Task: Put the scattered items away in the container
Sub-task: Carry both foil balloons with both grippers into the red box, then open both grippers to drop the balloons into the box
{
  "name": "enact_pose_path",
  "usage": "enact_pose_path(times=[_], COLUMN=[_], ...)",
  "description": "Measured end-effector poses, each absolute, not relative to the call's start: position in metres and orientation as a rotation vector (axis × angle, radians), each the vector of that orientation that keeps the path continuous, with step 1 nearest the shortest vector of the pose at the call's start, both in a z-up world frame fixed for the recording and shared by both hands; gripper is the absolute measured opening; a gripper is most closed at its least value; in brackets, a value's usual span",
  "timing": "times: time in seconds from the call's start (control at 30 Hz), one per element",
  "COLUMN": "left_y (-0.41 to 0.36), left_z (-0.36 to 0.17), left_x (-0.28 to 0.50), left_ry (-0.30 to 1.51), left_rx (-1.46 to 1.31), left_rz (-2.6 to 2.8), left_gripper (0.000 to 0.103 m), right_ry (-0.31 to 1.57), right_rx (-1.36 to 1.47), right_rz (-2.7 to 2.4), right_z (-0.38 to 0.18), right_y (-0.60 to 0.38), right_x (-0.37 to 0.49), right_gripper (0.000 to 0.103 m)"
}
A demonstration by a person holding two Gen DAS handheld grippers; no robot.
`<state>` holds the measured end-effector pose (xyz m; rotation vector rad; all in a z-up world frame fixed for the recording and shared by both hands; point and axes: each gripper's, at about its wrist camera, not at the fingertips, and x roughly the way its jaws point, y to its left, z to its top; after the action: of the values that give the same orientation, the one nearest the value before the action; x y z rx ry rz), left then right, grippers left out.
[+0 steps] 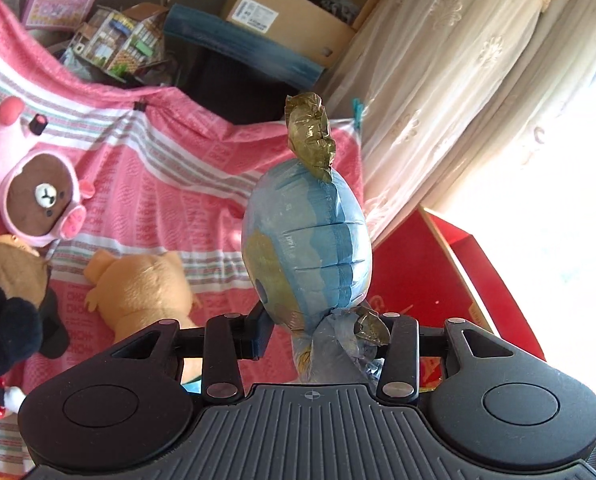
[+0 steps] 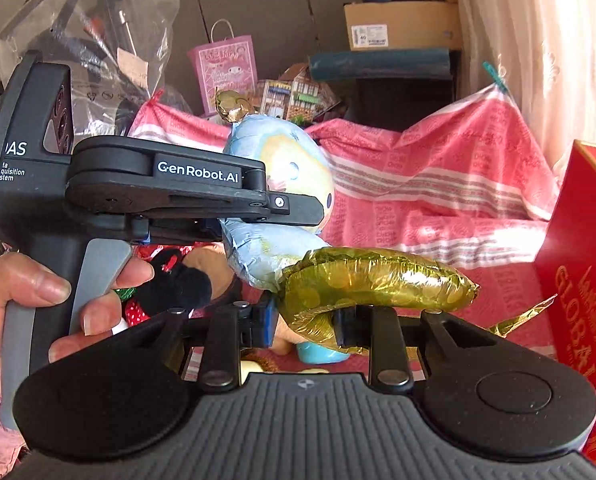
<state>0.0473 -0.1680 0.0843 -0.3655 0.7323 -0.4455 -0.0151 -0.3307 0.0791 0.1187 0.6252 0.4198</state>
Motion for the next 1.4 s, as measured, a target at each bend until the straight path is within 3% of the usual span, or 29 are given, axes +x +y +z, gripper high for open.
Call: enact_pose_path(times=[0.37, 0.7, 0.9, 1.2, 1.3, 1.37, 1.4], left_y=[-0.371, -0.559, -0.610, -0.619, -0.614, -0.612, -0.612], left_z=[0.127, 0.118, 0.110, 0.102, 0.093, 0.086, 0.084], left_x=[0.066, 0.077, 0.093, 0.141, 0.154, 0.167, 0.173], left_ry=[0.714, 0.783, 0.812, 0.841, 0.854, 0.870, 0.880], left_rx=[-0.336, -0.291, -0.188, 0.008, 0.047, 0.073, 0.085], left_rz=[-0.616, -0.669, -0.625, -0.534, -0.487, -0.455, -0.443], left_gripper=[0.043, 0.045, 0.046, 0.051, 0.057, 0.062, 0.073], right_ry=[0.540, 0.578, 0.606, 0.657, 0.681, 0.709, 0.727], right_rx=[0.108, 0.134, 0.229, 0.402, 0.410, 0.410, 0.401], right_rz=[0.284, 0.181, 0.180, 0.231, 0.223, 0.216, 0.209], right_z=[0.124, 0.125, 0.109, 0.071, 0.061, 0.051, 0.046], right_y=[-0.505, -0.681, -0.727, -0.717, -0.705, -0.695, -0.691], right_x=[-0.018, -0.005, 0.019, 0.065, 0.083, 0.094, 0.097], right_gripper=[0.031, 0.031, 0.032, 0.034, 0.041, 0.065, 0.072])
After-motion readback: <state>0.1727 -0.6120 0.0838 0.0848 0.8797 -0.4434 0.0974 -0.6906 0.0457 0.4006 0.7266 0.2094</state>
